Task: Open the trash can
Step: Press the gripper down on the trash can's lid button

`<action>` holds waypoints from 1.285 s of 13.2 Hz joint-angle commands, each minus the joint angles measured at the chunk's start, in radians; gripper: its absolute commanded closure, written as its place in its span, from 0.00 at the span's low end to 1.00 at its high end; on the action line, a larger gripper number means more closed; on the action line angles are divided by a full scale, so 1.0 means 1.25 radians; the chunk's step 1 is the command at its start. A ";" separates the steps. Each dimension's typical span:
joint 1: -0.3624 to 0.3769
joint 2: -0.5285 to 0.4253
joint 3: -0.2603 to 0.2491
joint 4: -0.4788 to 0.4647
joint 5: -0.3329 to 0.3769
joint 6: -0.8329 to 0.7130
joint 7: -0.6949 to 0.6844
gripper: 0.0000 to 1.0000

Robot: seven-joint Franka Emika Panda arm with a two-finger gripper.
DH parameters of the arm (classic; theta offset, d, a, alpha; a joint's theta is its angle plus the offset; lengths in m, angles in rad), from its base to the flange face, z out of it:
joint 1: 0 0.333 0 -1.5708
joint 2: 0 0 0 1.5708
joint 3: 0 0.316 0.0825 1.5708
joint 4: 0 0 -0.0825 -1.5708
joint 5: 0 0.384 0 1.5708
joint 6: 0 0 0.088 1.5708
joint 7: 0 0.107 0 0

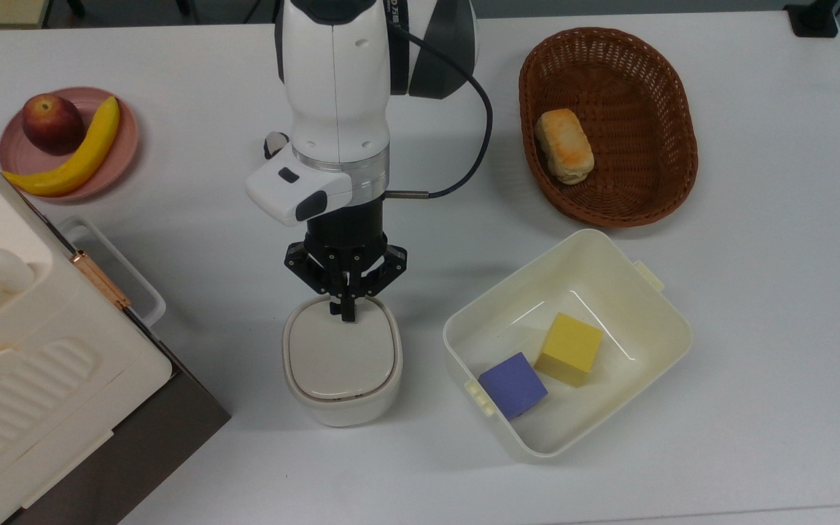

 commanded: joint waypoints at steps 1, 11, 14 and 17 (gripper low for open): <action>0.003 -0.014 -0.004 -0.003 -0.018 0.015 0.016 1.00; 0.006 -0.020 -0.008 -0.021 -0.019 0.015 0.013 1.00; 0.008 -0.020 -0.011 -0.025 -0.022 0.015 0.013 1.00; 0.017 -0.022 -0.024 -0.032 -0.024 0.015 0.013 1.00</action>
